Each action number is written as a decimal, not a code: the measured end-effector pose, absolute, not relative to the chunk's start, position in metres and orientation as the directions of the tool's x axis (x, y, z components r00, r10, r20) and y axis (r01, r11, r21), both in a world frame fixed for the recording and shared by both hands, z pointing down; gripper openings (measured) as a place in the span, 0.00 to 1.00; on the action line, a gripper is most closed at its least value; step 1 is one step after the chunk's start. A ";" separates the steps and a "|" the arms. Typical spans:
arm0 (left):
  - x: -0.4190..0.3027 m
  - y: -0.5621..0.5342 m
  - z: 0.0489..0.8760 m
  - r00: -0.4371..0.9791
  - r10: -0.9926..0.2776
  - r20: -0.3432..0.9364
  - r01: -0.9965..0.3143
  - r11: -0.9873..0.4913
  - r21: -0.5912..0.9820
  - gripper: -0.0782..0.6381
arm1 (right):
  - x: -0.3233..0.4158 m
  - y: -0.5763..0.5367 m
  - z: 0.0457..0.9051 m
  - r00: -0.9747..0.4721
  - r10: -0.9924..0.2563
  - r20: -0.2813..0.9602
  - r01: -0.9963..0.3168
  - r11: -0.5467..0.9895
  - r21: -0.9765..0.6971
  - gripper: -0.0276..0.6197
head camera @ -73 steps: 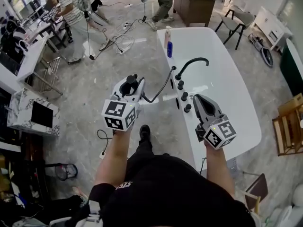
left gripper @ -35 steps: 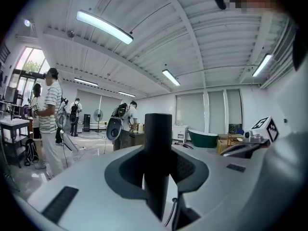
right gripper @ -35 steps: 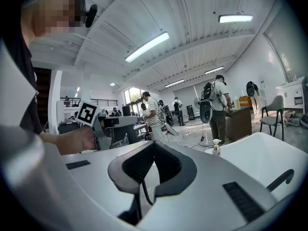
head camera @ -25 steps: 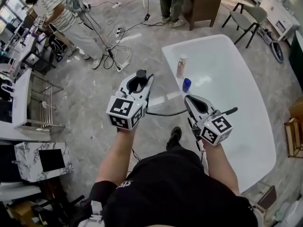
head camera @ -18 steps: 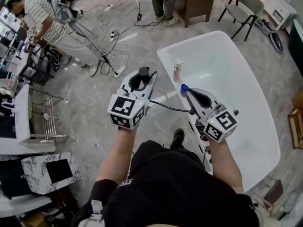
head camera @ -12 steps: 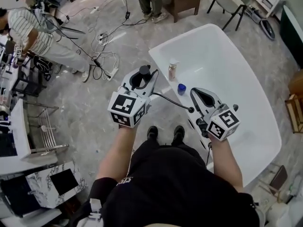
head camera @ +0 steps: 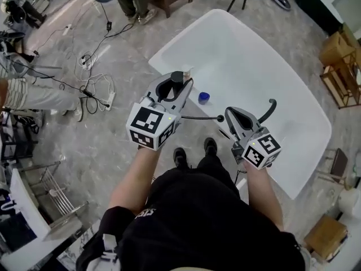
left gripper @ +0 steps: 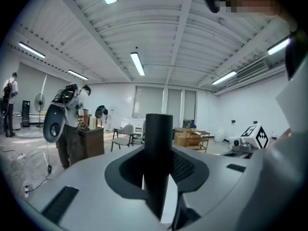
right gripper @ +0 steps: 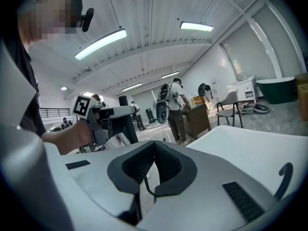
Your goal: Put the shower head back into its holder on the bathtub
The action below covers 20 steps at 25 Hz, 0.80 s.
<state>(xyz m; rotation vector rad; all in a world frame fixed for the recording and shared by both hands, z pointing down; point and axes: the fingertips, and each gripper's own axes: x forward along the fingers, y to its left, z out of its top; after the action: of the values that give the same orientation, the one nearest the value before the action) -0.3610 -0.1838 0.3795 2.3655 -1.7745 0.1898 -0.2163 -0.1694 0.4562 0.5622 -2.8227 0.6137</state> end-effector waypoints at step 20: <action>-0.238 -0.185 0.228 0.526 -0.849 -0.047 -0.850 -0.527 -0.002 0.28 | -0.101 -0.164 0.398 -0.826 -0.532 0.184 -0.563 0.770 -0.300 0.07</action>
<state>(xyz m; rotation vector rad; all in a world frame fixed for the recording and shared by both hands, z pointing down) -0.2384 -0.1852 0.2281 2.7658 -1.5402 -0.0635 -0.1007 -0.1636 0.3984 0.8907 -2.8721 0.5297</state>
